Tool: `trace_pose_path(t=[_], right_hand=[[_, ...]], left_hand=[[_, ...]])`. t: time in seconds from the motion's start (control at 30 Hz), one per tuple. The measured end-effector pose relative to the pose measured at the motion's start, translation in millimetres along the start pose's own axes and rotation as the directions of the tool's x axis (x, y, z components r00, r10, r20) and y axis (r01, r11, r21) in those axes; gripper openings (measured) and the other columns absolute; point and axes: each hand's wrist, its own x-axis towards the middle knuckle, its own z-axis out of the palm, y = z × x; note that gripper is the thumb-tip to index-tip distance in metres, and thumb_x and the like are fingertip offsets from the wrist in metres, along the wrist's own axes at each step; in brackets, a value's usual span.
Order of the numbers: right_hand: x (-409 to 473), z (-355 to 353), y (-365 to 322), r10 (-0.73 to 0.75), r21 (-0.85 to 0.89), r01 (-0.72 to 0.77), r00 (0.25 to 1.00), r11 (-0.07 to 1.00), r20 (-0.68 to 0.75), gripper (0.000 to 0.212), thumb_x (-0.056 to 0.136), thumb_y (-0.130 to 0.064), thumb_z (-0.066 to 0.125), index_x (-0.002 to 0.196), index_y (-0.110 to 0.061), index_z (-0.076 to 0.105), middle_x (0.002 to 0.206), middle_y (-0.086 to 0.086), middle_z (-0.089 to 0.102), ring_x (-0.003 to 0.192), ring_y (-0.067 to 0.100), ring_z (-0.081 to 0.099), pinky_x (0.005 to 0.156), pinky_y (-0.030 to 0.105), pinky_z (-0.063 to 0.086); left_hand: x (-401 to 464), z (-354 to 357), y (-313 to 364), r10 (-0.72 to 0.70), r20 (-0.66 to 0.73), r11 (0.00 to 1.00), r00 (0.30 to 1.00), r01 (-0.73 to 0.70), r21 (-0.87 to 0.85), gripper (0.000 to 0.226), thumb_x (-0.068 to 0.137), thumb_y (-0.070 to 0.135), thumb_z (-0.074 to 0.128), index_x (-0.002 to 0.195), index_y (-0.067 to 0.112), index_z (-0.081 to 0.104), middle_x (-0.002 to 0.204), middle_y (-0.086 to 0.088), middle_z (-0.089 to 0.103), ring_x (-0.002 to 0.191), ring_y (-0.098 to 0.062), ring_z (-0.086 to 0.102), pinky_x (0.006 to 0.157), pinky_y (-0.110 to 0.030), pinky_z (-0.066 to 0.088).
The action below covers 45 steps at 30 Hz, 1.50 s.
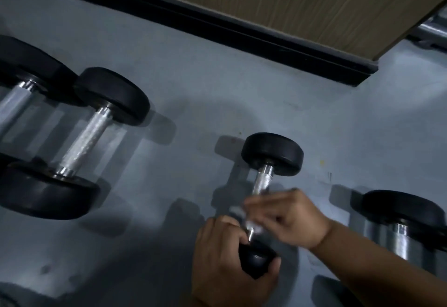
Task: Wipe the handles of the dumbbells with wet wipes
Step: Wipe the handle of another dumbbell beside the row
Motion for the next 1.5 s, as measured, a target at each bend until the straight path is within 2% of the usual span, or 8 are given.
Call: trace_pose_path(t=[0.13, 0.3, 0.5, 0.67, 0.87, 1.07, 1.23, 1.5], right_hand=[[10.2, -5.2, 14.3, 0.135, -0.064, -0.163, 0.939, 0.985, -0.317, 0.013, 0.088, -0.01, 0.077, 0.1, -0.013, 0.081, 0.114, -0.008, 0.074, 0.103, 0.001, 0.07, 0.087, 0.035, 0.06], [-9.6, 9.7, -13.2, 0.006, 0.093, -0.015, 0.995, 0.996, 0.097, 0.011, 0.095, -0.015, 0.069, 0.097, -0.014, 0.079, 0.113, -0.004, 0.073, 0.1, 0.007, 0.071, 0.084, 0.028, 0.058], [6.9, -4.2, 10.6, 0.172, 0.02, -0.174, 0.94, 0.984, -0.294, 0.01, 0.09, -0.011, 0.074, 0.097, -0.008, 0.081, 0.111, -0.002, 0.075, 0.103, 0.008, 0.072, 0.086, 0.04, 0.06], [-17.7, 9.7, -11.6, 0.035, 0.104, -0.042, 0.997, 0.994, 0.074, 0.011, 0.092, -0.009, 0.074, 0.101, -0.012, 0.08, 0.117, -0.004, 0.073, 0.104, 0.008, 0.071, 0.085, 0.033, 0.059], [6.8, -8.6, 12.2, 0.132, -0.059, -0.16, 0.935, 0.985, -0.33, 0.014, 0.086, -0.008, 0.078, 0.1, -0.01, 0.081, 0.112, -0.005, 0.074, 0.105, 0.002, 0.07, 0.088, 0.034, 0.06], [-19.6, 8.2, -9.2, 0.007, 0.02, -0.007, 1.0, 1.0, 0.005, 0.014, 0.091, -0.013, 0.073, 0.103, -0.016, 0.08, 0.116, -0.007, 0.074, 0.103, 0.004, 0.071, 0.086, 0.028, 0.059], [6.5, -10.9, 14.6, 0.142, -0.067, -0.173, 0.932, 0.983, -0.333, 0.011, 0.092, -0.015, 0.074, 0.1, -0.013, 0.081, 0.112, -0.007, 0.075, 0.103, 0.002, 0.071, 0.086, 0.034, 0.06], [-10.5, 0.7, 3.6, 0.033, -0.053, -0.039, 0.994, 0.998, -0.102, 0.014, 0.093, -0.02, 0.072, 0.103, -0.014, 0.08, 0.115, -0.006, 0.074, 0.104, 0.002, 0.07, 0.086, 0.028, 0.059]], left_hand=[[-3.7, 4.9, 3.3, 0.004, 0.011, 0.999, 1.0, -0.004, 0.036, 0.056, 0.055, 0.047, 0.089, 0.07, 0.01, 0.05, 0.079, -0.003, 0.052, 0.066, -0.028, 0.05, 0.06, -0.045, 0.046], [-3.6, 6.4, 9.6, -0.03, 0.015, 0.998, 0.999, 0.029, 0.051, 0.051, 0.054, 0.043, 0.088, 0.066, 0.011, 0.05, 0.076, -0.002, 0.053, 0.068, -0.027, 0.053, 0.06, -0.046, 0.046], [-7.1, 9.5, 6.0, 0.0, 0.007, 0.999, 1.0, 0.0, 0.033, 0.06, 0.053, 0.046, 0.089, 0.079, 0.019, 0.042, 0.078, -0.002, 0.055, 0.066, -0.028, 0.052, 0.061, -0.044, 0.045], [-4.5, 7.3, 11.5, -0.038, 0.008, 0.998, 0.999, 0.038, 0.045, 0.051, 0.051, 0.041, 0.087, 0.068, 0.013, 0.049, 0.08, -0.002, 0.056, 0.072, -0.026, 0.055, 0.064, -0.045, 0.048], [-10.1, 13.2, 9.4, -0.01, 0.002, 0.999, 1.0, 0.01, 0.042, 0.056, 0.05, 0.043, 0.09, 0.072, 0.014, 0.047, 0.078, -0.002, 0.055, 0.066, -0.027, 0.051, 0.061, -0.045, 0.044], [-4.6, 9.6, 15.5, -0.018, 0.021, 0.998, 1.0, 0.017, 0.067, 0.05, 0.049, 0.038, 0.088, 0.066, 0.015, 0.047, 0.078, -0.001, 0.056, 0.07, -0.027, 0.055, 0.061, -0.045, 0.048], [-10.2, 15.0, 13.2, 0.015, -0.005, 0.999, 1.0, -0.015, 0.052, 0.059, 0.054, 0.043, 0.088, 0.079, 0.02, 0.039, 0.078, -0.003, 0.056, 0.065, -0.029, 0.053, 0.06, -0.045, 0.045], [-7.8, 14.2, 18.9, 0.015, -0.025, 0.998, 1.0, -0.013, 0.059, 0.054, 0.056, 0.04, 0.088, 0.075, 0.016, 0.043, 0.076, -0.004, 0.056, 0.065, -0.03, 0.052, 0.061, -0.046, 0.044]])
